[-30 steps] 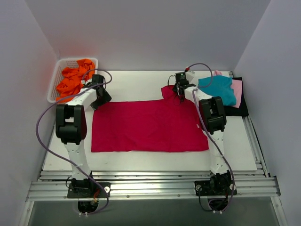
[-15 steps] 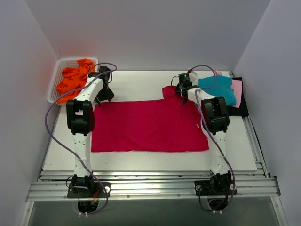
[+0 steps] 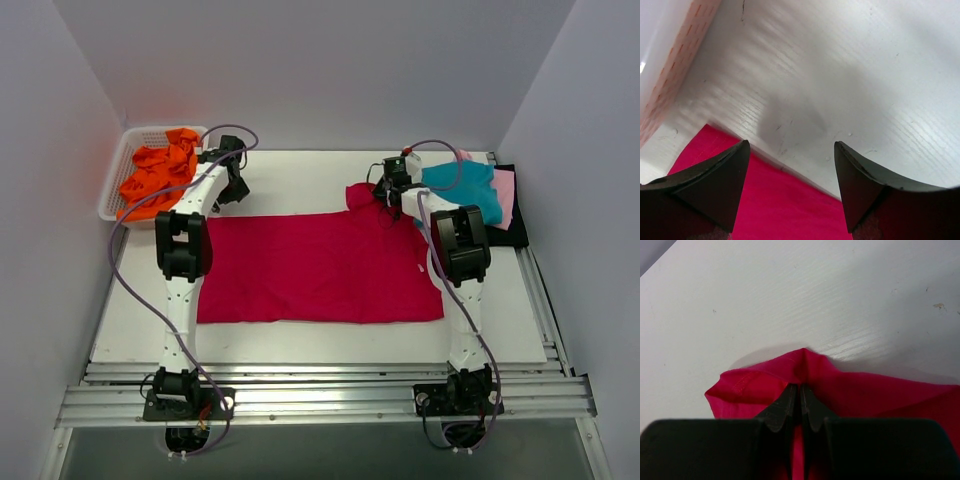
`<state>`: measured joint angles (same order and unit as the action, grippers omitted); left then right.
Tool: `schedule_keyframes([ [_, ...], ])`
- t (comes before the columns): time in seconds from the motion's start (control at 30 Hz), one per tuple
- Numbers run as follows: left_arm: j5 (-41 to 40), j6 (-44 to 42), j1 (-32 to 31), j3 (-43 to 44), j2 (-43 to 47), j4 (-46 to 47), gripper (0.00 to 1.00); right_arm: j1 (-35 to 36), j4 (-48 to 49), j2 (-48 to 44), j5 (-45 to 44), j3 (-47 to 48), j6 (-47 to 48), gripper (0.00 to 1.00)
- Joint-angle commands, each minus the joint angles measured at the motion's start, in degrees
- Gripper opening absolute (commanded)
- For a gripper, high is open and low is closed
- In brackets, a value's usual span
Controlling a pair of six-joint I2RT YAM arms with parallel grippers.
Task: Fold and stack the t-shirts
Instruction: Grap the side of the flattened tshirt furthest away from the robot with both arms
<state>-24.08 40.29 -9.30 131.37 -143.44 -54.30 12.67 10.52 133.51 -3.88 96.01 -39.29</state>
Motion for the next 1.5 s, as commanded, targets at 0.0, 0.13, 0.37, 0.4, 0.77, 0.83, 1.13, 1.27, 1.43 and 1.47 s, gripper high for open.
schedule_keyframes([
  [0.0, -2.12, 0.31, 0.34, 0.92, 1.31, -2.56, 0.77, -0.63, -3.85, -1.77, 1.07, -1.26, 0.09, 0.0],
  [0.13, -2.2, 0.93, 0.07, -4.62, 5.17, -1.08, 0.77, -0.63, -3.84, -1.41, 1.24, -1.17, -0.09, 0.0],
  [0.37, -1.76, 1.01, -0.54, -7.8, 6.42, -1.24, 0.77, -0.63, -3.76, -0.8, 1.95, -0.73, -0.35, 0.0],
  [0.4, -1.76, 1.02, -0.63, -7.62, 6.15, -1.42, 0.77, -0.63, -3.76, -0.89, 1.95, -0.73, -0.35, 0.0],
  [0.77, -1.85, 1.98, -0.81, -7.53, 2.9, -2.65, 0.33, -1.42, -3.93, -0.89, 2.47, -1.17, -0.53, 0.0],
  [0.83, -1.76, 1.98, -0.81, -7.97, 2.9, -2.47, 0.29, -1.5, -3.93, -0.97, 2.39, -1.26, -0.53, 0.0],
  [1.13, -2.29, 1.46, -0.72, -10.69, 3.25, -1.16, 0.09, -1.5, -3.23, -1.41, 2.56, -1.7, -0.35, 0.0],
  [1.27, -2.99, 0.93, -0.72, -12.01, 5.18, -0.28, 0.02, -0.89, -2.7, -3.6, 2.3, -1.7, 0.17, 0.0],
  [1.43, -3.7, 0.05, -0.72, -15.44, 11.59, 1.92, 0.02, 0.6, -4.37, -6.77, 0.72, -0.82, 1.23, 0.0],
  [1.47, -3.96, -0.04, -0.72, -16.49, 12.47, 2.27, 0.02, 0.69, -4.81, -7.12, 0.45, -0.56, 1.41, 0.0],
])
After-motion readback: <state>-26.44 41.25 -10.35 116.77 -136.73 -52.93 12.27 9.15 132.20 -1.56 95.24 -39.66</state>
